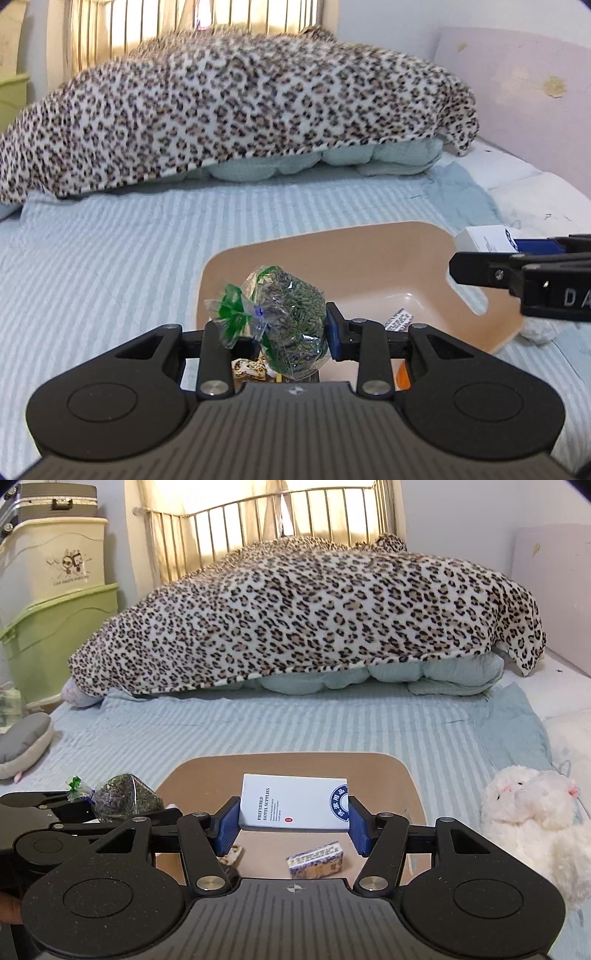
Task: Organize objects
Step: 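Lift both held items and carry them over the basket, then open both tools to drop the herb bag and card box inside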
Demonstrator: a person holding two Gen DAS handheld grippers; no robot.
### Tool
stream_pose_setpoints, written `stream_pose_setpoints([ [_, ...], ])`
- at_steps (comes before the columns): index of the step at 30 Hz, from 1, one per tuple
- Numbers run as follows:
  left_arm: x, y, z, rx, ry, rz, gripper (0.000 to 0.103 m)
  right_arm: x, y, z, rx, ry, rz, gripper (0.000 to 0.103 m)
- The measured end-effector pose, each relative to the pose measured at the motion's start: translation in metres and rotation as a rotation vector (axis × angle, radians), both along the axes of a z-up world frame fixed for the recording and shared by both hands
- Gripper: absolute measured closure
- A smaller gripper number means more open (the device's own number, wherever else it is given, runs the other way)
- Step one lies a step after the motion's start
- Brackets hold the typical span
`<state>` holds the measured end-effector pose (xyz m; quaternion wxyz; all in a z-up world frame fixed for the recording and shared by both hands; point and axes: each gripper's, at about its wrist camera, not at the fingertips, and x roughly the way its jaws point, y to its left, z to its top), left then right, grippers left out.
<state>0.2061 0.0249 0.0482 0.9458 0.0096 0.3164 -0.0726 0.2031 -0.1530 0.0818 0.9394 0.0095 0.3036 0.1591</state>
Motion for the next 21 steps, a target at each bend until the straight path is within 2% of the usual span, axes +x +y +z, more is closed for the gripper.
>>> stream_pose_setpoints([
  [4, 0.023, -0.006, -0.014, 0.035, 0.068, 0.027, 0.068, 0.022, 0.006, -0.018, -0.039, 0.048, -0.011, 0.047],
  [9, 0.041, -0.007, -0.029, 0.005, 0.164, 0.053, 0.067, 0.031, 0.009, -0.04, -0.065, 0.109, -0.007, 0.047],
  [11, 0.043, -0.01, -0.033, 0.025, 0.18, 0.044, 0.067, 0.033, 0.01, -0.048, -0.077, 0.137, -0.009, 0.039],
  [12, 0.043, -0.012, -0.035, 0.039, 0.19, 0.051, 0.066, 0.033, 0.009, -0.052, -0.082, 0.15, -0.013, 0.038],
  [14, 0.042, -0.013, -0.035, 0.046, 0.2, 0.059, 0.062, 0.033, 0.007, -0.055, -0.084, 0.17, -0.022, 0.032],
  [16, 0.038, -0.014, -0.033, 0.04, 0.204, 0.06, 0.044, 0.03, 0.004, -0.056, -0.084, 0.175, -0.032, 0.029],
  [18, 0.033, -0.014, -0.026, 0.048, 0.196, 0.068, 0.033, 0.025, -0.001, -0.053, -0.08, 0.174, -0.039, 0.026],
  [21, 0.023, -0.017, -0.014, 0.07, 0.171, 0.063, 0.031, 0.015, -0.009, -0.045, -0.071, 0.172, -0.051, 0.023],
])
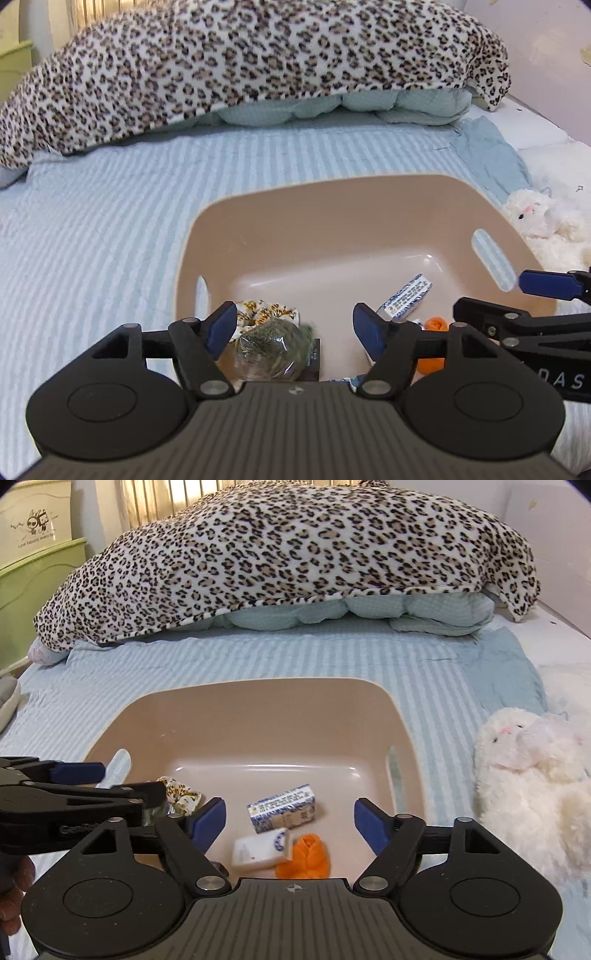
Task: Organize objects
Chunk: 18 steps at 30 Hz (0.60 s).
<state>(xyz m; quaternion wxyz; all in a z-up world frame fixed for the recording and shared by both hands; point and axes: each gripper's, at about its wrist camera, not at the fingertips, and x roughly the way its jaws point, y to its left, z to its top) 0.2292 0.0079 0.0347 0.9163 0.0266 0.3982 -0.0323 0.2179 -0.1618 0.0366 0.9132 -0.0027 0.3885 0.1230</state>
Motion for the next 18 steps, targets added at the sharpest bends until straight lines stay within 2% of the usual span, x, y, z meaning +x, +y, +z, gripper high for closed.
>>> stream_pose_setpoints([
  [4, -0.017, -0.003, 0.013, 0.018, -0.013, -0.008, 0.027, -0.016, -0.009, 0.013, 0.009, 0.004, -0.017, 0.015],
  [18, -0.093, 0.002, 0.034, -0.006, -0.051, 0.022, 0.023, -0.097, -0.019, 0.044, -0.015, -0.015, -0.011, 0.011],
])
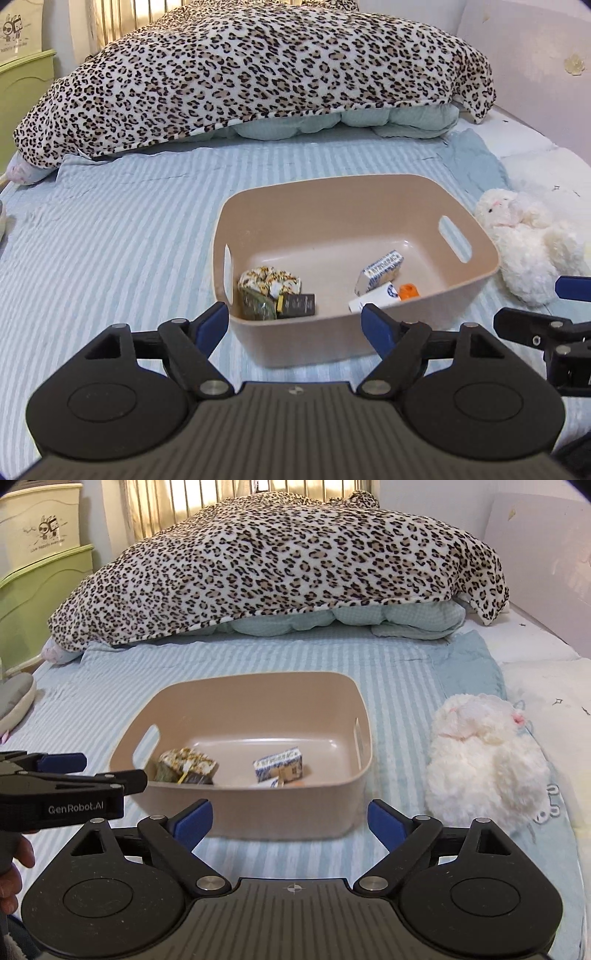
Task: Organize objects
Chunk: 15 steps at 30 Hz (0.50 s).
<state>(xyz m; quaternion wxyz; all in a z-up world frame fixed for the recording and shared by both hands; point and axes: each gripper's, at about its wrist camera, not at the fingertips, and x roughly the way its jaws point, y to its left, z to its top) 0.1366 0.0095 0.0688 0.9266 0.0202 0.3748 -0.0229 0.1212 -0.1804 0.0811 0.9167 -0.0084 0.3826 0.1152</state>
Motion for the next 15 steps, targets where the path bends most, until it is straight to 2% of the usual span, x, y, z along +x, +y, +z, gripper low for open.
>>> stream_pose_setpoints([
  [8, -0.034, 0.003, 0.009, -0.033, 0.011, 0.012, 0.023, -0.037, -0.011, 0.005, 0.037, 0.018, -0.007, 0.011],
  [15, -0.066, 0.0, 0.015, -0.039, 0.018, 0.006, 0.022, -0.069, -0.011, 0.012, 0.016, 0.008, 0.018, 0.011],
])
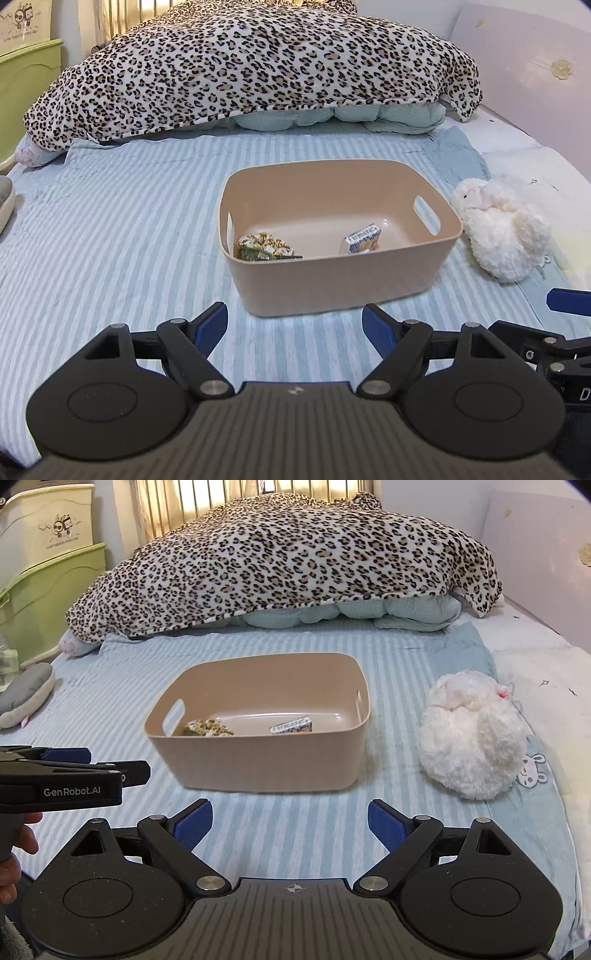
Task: Organize objects
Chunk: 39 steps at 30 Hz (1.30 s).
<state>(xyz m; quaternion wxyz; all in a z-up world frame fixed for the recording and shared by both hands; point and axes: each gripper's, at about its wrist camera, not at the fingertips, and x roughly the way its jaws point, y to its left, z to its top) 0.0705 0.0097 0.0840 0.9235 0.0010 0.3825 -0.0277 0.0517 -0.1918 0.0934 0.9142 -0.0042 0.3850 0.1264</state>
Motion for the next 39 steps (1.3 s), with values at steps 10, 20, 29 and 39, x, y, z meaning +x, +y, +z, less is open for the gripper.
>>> stream_pose_setpoints([
  [10, -0.04, -0.005, 0.008, 0.012, -0.005, -0.02, 0.022, -0.039, -0.004, 0.014, 0.044, -0.022, 0.002, 0.009],
  [20, -0.072, -0.005, 0.016, -0.009, -0.008, -0.022, 0.022, -0.061, -0.007, 0.019, 0.072, -0.019, -0.004, 0.009],
  [29, -0.087, -0.006, 0.012, -0.013, 0.023, -0.017, 0.022, -0.073, -0.005, 0.025, 0.044, -0.03, -0.001, 0.008],
  [39, -0.094, -0.011, 0.007, 0.009, 0.035, -0.031, 0.022, -0.078, -0.001, 0.02, 0.023, -0.013, 0.011, 0.008],
])
